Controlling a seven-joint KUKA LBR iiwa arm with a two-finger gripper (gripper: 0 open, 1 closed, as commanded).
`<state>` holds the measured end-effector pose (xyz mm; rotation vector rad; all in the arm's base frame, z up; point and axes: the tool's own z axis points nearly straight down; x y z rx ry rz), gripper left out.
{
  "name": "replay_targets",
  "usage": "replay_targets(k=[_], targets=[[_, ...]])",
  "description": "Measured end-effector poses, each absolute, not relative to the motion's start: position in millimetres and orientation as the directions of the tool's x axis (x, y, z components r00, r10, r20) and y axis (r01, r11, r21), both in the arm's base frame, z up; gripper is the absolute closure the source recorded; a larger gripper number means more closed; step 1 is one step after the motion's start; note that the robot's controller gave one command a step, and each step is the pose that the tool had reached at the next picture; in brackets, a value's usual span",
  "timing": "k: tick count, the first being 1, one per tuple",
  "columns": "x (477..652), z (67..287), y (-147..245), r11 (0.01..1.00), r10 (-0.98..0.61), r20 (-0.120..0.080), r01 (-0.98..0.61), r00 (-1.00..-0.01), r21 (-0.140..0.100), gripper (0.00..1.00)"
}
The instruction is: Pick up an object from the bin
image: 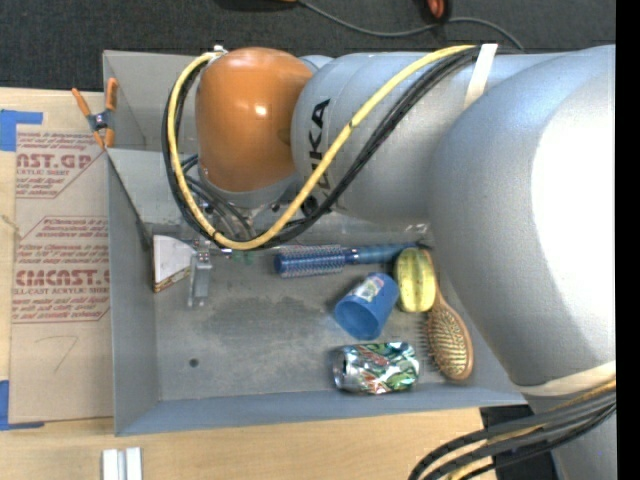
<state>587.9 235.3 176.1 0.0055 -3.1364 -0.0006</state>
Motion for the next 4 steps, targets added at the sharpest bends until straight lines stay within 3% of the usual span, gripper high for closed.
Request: replay_targets(k=[1, 2, 3, 4], targets=[[589.7, 181.3, 233.6, 1.0, -0.001, -0.002, -0.001, -1.0, 0.002, 0.0], [594.9, 78.1, 245.2, 0.933, -0.359, -0.009, -0.359, -0.933, 0.002, 0.0], [594.5, 132.3, 239.9, 0.877, -0.481, -0.012, -0.481, -0.877, 0.001, 0.0], [584.8, 100.4, 247.9, 0.687, -0.727, -0.012, -0.727, -0.687, 0.0, 0.0]])
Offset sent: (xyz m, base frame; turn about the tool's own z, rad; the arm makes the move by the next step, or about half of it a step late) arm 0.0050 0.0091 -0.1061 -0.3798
